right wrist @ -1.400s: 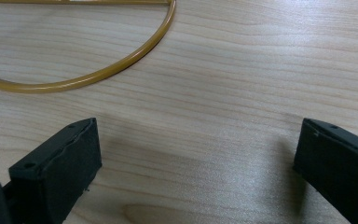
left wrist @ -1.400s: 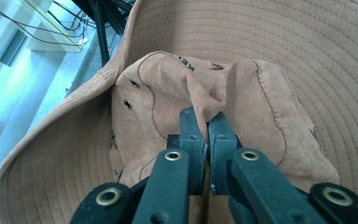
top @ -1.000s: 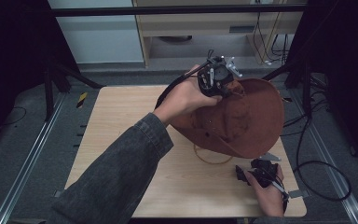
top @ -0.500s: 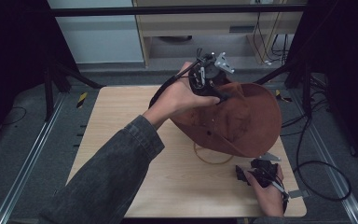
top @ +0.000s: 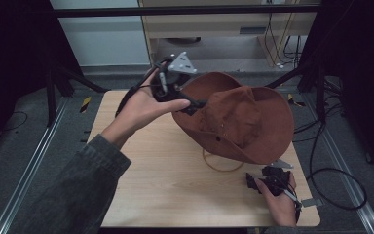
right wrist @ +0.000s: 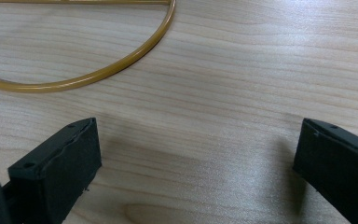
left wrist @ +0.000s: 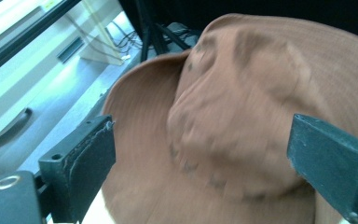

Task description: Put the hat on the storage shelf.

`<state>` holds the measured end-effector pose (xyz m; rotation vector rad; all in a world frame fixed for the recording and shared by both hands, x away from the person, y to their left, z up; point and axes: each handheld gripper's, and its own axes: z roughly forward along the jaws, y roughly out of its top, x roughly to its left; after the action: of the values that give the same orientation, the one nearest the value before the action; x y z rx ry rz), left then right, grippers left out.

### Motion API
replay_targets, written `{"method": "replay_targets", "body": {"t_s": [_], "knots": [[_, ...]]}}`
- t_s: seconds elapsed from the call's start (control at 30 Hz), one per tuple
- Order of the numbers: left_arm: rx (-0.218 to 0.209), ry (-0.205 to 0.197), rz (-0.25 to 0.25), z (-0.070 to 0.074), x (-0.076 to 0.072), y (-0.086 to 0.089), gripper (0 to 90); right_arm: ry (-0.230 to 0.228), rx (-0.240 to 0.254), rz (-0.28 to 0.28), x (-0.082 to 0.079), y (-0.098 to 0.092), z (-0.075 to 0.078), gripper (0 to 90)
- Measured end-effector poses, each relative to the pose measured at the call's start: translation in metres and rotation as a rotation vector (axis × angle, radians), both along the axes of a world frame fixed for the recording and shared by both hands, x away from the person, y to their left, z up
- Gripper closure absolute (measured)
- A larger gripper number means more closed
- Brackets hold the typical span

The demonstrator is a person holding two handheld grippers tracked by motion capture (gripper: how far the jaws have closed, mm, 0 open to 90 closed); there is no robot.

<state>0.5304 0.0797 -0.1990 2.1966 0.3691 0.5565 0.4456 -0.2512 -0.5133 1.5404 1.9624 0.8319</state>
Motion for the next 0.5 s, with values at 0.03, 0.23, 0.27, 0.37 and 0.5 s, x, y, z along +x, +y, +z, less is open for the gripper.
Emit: {"method": "replay_targets", "body": {"t_s": [0.03,0.23,0.27,0.37,0.5], "knots": [[-0.009,0.006,0.012,-0.002,-0.001,0.009,6.7,0.0,0.0,0.0,0.0,0.0,0.0,0.6],[-0.051,0.012,0.058,-0.022,-0.013,0.056,5.0,0.005,0.004,-0.004,0.0,0.0,0.0,0.7],[-0.059,0.011,0.067,-0.027,-0.015,0.063,4.9,0.005,0.003,-0.004,0.0,0.0,0.0,0.7],[-0.073,0.016,0.1,-0.048,-0.023,0.086,4.1,0.0,0.004,0.0,0.0,0.0,0.0,0.6],[-0.087,0.047,0.156,-0.092,-0.035,0.117,4.1,0.0,0.002,0.0,0.0,0.0,0.0,0.6]]}}
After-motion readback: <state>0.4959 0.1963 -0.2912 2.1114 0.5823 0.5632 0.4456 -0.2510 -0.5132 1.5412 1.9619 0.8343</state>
